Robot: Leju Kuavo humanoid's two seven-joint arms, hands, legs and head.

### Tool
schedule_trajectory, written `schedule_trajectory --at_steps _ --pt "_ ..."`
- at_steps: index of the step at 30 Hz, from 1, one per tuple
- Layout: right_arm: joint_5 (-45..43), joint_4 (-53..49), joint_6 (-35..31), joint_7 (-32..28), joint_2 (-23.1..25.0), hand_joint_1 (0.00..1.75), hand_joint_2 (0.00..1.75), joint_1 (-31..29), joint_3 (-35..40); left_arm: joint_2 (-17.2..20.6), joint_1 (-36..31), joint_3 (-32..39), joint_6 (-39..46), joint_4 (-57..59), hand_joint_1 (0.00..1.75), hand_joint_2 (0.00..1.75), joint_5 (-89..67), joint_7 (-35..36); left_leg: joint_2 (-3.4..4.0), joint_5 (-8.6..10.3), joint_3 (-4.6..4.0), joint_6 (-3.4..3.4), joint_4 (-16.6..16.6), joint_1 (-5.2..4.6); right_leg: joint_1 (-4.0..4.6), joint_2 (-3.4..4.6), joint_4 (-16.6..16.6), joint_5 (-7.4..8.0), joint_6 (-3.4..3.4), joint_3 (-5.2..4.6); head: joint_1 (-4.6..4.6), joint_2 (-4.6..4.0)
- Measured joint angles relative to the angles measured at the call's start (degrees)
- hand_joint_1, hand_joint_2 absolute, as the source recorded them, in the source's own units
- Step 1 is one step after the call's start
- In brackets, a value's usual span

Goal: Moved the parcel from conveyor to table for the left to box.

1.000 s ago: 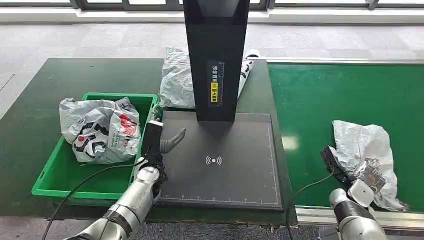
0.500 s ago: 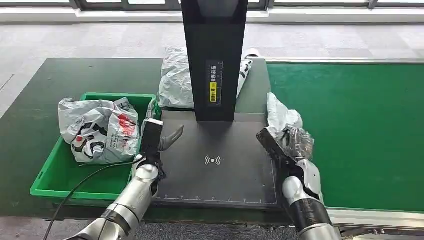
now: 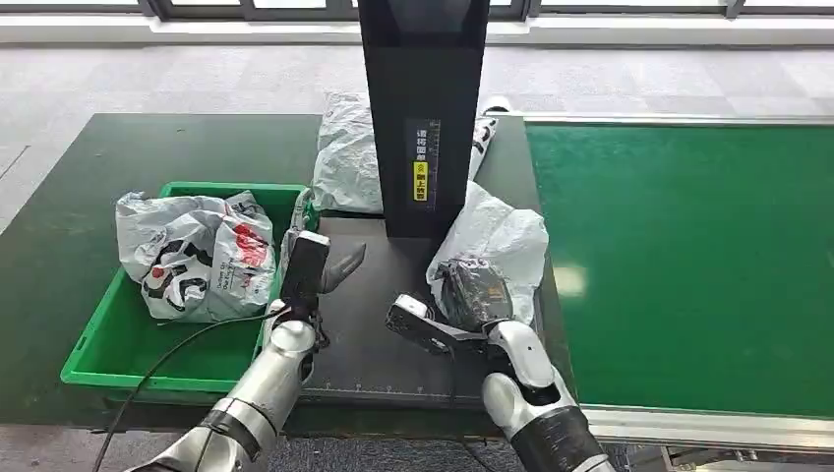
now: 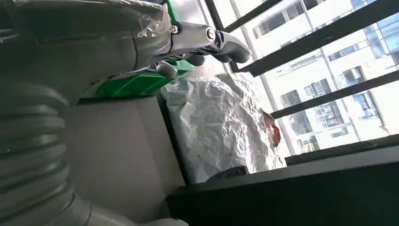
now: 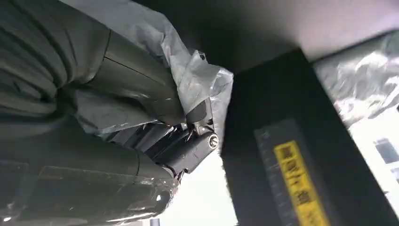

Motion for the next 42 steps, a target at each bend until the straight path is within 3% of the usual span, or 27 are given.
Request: schedule_trajectory --at_steps 2,3,4,11,20,26,31,35,42 --pt "-0.51 0.61 1.62 0.61 -0.02 1.75 1.75 -0.60 2.01 -0.13 -0.53 -0.09 -0.09 0.55 0.00 1.75 -0.02 -0.48 0.04 0.00 0.00 0.00 0.00 0.00 0.01 0.02 0.00 0.00 0.00 -0.01 0.00 0.00" --pt "-1.09 1.20 2.70 0.44 -0.02 1.43 1.75 -0.90 2.90 -0.22 -0.79 -0.13 -0.09 0.85 0.00 1.75 0.13 -0.78 0.05 0.00 0.01 0.00 0.00 0.00 0.01 0.02 0.00 0.00 0.00 -0.01 0.00 0.00" --pt "-1.77 1.79 3.69 0.06 -0.02 0.00 1.75 -1.13 3.76 -0.31 -1.07 -0.20 -0.13 1.09 0.00 1.75 0.53 -0.96 0.06 0.00 0.01 0.00 0.00 0.00 0.01 0.03 0.00 0.00 0.00 -0.01 0.00 0.00" --pt "-5.24 6.36 5.55 -0.59 -0.11 0.00 1.75 -1.79 7.80 -0.44 -2.29 -1.05 -0.22 2.73 0.00 1.75 2.08 -2.05 0.05 0.00 0.00 0.00 0.00 0.01 0.01 0.03 0.00 0.00 0.00 -0.01 0.00 -0.02" --pt "-12.95 7.08 -3.64 -5.30 -0.98 0.00 1.75 -1.69 7.01 -0.11 -2.11 -1.75 -0.35 4.00 0.00 1.75 1.75 -2.43 0.04 0.00 0.00 0.00 0.01 -0.01 0.00 0.03 0.00 0.00 0.00 -0.01 0.00 0.00" --pt "-17.23 6.01 -8.42 -9.91 -1.38 0.00 1.75 -1.46 3.91 0.04 -1.62 -2.84 -1.18 4.48 0.00 1.75 0.83 -1.97 0.04 0.00 0.01 0.00 0.01 -0.01 0.00 0.03 0.00 0.00 0.00 -0.01 0.00 0.00" --pt "-24.31 5.62 -17.65 -17.47 -1.16 0.00 1.75 -1.73 -0.38 -0.02 -1.50 -4.59 -1.90 5.09 0.00 1.75 -1.53 -0.98 0.02 0.00 0.00 0.00 0.01 -0.01 0.00 0.01 0.00 0.00 0.00 -0.01 0.00 0.00" --pt "-29.71 5.75 -23.03 -23.90 -1.11 0.00 1.75 -1.85 -4.36 -0.44 -1.47 -7.46 -7.39 5.79 0.00 1.75 -5.86 1.49 -0.01 0.00 0.00 0.00 0.02 -0.06 -0.06 -0.01 0.00 0.00 0.00 0.00 0.00 0.00" --pt "-33.33 7.65 -23.85 -27.83 -1.14 0.00 1.75 -3.52 -12.82 -1.05 -0.46 -15.18 -13.51 7.43 0.00 1.75 -13.35 2.93 0.01 -0.01 0.00 0.01 0.02 -0.08 -0.09 0.01 -0.01 0.01 0.01 -0.01 0.00 0.00"
